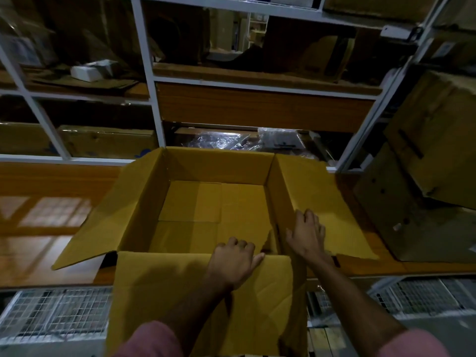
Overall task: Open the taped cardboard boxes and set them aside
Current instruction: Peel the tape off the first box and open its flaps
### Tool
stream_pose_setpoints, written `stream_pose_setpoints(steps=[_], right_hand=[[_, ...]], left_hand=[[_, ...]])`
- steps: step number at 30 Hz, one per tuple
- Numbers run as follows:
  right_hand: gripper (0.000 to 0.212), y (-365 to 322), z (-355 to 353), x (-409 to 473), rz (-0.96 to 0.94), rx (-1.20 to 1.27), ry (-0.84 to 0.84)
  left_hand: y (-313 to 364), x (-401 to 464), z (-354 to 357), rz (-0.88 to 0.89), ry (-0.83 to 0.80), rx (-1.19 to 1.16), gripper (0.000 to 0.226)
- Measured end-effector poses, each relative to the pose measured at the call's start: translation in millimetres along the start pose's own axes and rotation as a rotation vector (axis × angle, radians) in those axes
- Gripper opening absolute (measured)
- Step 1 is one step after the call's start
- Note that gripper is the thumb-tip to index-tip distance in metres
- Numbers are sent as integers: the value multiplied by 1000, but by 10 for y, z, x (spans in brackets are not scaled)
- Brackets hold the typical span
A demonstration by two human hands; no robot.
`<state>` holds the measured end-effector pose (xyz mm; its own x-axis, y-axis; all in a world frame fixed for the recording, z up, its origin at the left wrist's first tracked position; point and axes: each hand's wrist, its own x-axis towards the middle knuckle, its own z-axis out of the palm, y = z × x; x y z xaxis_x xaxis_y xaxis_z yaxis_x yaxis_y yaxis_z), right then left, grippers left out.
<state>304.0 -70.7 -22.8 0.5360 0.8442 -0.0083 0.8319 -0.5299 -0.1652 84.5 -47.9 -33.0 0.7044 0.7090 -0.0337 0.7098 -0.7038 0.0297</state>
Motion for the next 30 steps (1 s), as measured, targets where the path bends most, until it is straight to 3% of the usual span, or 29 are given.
stream_pose_setpoints(steps=[6,11,20,30], right_hand=[[70,-135,-24,131,118,-13,-71],[62,-87,-9,58,91,-117,-9],[42,-54,-40,46,132,173,-36],[48,3,-32,-32,-36,-14,107]], left_hand=[[-27,69,92,15,45,14,72],[-17,82,153,14,116,19,86],[-16,100,185,-4,146,14,79],[56,37,51,-33,113,14,71]])
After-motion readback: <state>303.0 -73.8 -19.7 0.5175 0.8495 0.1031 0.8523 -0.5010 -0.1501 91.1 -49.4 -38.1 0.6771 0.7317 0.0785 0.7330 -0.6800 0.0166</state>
